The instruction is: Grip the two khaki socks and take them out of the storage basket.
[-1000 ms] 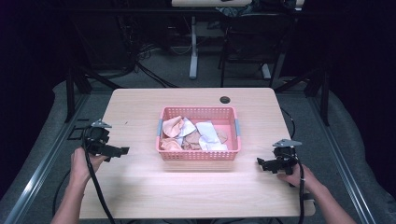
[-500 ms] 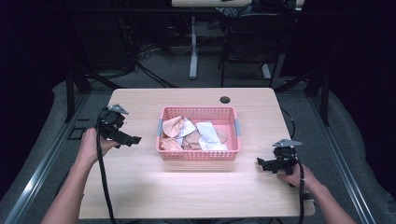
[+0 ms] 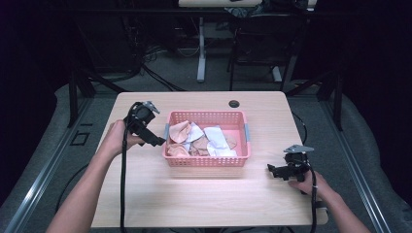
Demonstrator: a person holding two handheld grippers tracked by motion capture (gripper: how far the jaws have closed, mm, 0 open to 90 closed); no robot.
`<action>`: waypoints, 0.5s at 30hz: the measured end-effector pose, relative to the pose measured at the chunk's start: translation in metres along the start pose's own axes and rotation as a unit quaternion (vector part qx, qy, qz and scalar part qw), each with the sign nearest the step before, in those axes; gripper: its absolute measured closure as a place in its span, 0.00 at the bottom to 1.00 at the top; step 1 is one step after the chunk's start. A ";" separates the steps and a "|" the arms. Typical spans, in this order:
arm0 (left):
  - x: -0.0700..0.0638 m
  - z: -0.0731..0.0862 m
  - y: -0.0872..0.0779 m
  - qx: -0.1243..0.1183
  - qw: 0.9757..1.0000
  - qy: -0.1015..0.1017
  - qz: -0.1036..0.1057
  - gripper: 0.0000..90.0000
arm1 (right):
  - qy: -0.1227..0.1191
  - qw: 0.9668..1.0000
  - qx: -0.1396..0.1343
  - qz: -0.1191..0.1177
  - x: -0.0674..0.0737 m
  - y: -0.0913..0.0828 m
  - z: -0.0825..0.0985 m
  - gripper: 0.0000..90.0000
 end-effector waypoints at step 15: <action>-0.014 -0.015 0.039 0.033 0.998 0.036 0.035 0.01 | 0.000 1.000 0.000 0.000 0.000 0.000 0.000 0.00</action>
Point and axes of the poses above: each handheld gripper's, and its own axes: y roughly forward along the jaws, z roughly out of its underside, x roughly to its left, the point moved 3 cm from there along y, roughly forward along the jaws, and after that the axes turned 14 degrees about -x, right-handed, at the moved point
